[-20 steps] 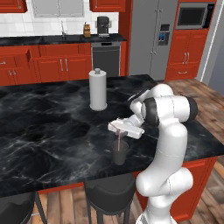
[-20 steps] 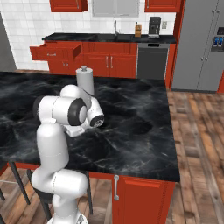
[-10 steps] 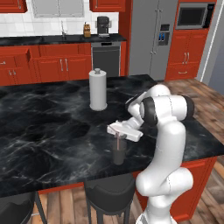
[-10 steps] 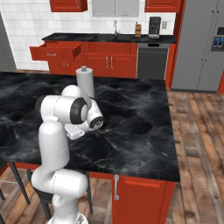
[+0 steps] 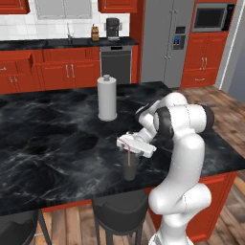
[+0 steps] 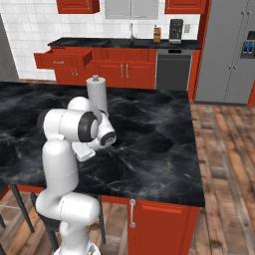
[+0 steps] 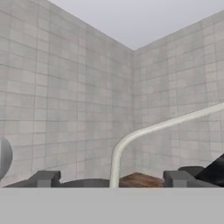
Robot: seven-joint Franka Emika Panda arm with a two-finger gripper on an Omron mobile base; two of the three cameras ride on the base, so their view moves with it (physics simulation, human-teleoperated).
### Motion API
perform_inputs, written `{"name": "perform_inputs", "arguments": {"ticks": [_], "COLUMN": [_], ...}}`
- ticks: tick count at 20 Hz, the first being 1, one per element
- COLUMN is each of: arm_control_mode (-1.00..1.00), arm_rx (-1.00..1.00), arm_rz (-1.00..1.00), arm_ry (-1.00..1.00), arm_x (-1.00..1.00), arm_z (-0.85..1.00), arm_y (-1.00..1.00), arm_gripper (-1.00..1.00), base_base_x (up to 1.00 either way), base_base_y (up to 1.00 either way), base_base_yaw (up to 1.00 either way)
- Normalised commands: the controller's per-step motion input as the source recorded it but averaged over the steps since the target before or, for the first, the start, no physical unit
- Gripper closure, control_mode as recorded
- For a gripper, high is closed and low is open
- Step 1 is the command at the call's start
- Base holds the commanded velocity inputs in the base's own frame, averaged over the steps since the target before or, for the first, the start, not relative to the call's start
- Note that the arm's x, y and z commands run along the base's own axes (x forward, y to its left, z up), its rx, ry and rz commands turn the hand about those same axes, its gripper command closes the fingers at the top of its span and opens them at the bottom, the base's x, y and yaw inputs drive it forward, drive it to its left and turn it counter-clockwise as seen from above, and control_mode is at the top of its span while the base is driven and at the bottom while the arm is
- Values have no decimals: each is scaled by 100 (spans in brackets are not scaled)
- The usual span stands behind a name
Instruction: Take a straw from the drawer in front and place it inside the glass cup on the dining counter.
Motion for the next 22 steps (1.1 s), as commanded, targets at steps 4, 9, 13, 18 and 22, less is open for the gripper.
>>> {"name": "perform_inputs", "arguments": {"ticks": [4, 9, 13, 18, 22], "arm_control_mode": [-100, -100, -100, -100, -100], "arm_rx": [-5, -11, -15, -22, -32], "arm_rz": [0, -2, -6, -8, -8], "arm_ry": [-17, -26, -29, -34, -46], "arm_x": [-6, 0, 0, 0, -3], "arm_z": [4, 20, 26, 14, 1], "arm_y": [0, 0, 0, 0, 0], "arm_gripper": [-100, -100, -100, -100, -100], "base_base_x": [0, 0, 0, 0, 0], "base_base_y": [0, 0, 0, 0, 0], "base_base_yaw": [0, 0, 0, 0, 0]}}
